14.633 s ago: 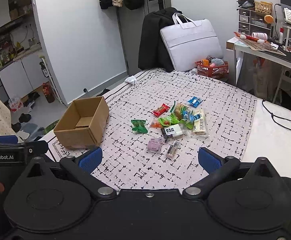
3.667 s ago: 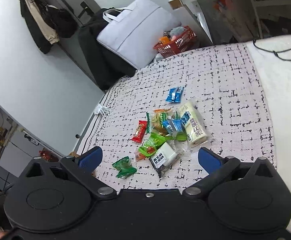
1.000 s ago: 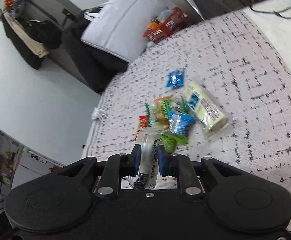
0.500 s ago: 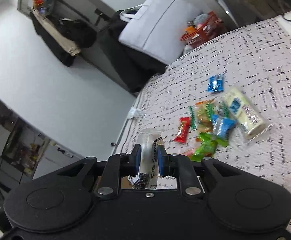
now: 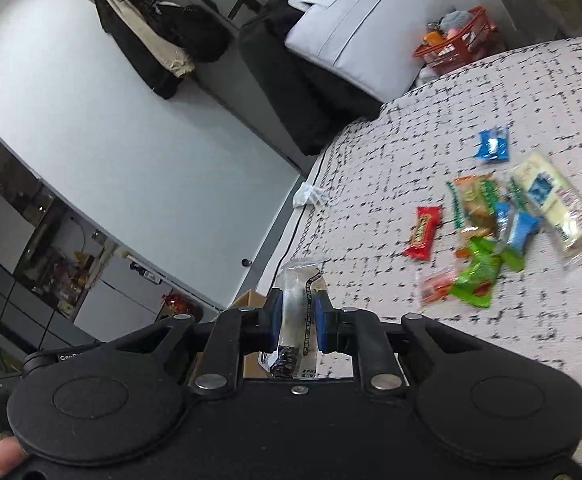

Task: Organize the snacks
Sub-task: 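Carry the green and white packets over the cardboard box with both tools, then open left tool releasing green packet while right tool releases white packet into box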

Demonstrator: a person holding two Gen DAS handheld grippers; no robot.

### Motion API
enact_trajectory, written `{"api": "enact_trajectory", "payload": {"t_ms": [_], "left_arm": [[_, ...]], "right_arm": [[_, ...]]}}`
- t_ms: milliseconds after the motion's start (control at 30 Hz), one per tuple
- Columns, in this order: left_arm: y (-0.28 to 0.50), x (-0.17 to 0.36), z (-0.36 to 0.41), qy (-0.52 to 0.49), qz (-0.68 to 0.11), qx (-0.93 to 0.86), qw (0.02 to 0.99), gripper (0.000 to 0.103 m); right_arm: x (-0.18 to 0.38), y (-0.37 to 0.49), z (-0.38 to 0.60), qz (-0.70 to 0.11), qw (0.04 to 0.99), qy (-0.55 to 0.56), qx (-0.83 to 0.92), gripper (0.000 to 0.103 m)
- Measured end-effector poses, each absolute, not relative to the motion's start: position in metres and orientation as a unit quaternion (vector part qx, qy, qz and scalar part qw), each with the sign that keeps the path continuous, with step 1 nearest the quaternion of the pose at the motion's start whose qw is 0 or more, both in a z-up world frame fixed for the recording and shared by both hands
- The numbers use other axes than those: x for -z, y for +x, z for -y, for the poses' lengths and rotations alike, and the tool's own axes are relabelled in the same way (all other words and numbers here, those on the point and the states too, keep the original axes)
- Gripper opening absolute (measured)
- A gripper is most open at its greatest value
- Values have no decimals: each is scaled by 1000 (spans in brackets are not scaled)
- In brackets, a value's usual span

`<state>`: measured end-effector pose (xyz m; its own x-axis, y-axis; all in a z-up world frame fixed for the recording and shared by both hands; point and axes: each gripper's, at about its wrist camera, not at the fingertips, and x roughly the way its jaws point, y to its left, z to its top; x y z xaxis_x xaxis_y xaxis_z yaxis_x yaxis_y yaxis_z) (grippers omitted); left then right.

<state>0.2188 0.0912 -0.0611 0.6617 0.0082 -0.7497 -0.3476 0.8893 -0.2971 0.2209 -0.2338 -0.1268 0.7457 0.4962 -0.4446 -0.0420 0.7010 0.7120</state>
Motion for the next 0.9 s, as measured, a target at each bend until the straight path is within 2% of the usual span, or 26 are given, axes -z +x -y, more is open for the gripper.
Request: {"api": "enact_trajectory", "payload": {"t_ms": [833,900], "left_arm": [[240,116,-172,-263,-445,-79,853,37],[240,117,-176,-268,-446,-74,851,42]], "right_arm": [[125,243,114,-346,857,314,-216,17],[125,243,109,-343,860,310,-216,17]]}}
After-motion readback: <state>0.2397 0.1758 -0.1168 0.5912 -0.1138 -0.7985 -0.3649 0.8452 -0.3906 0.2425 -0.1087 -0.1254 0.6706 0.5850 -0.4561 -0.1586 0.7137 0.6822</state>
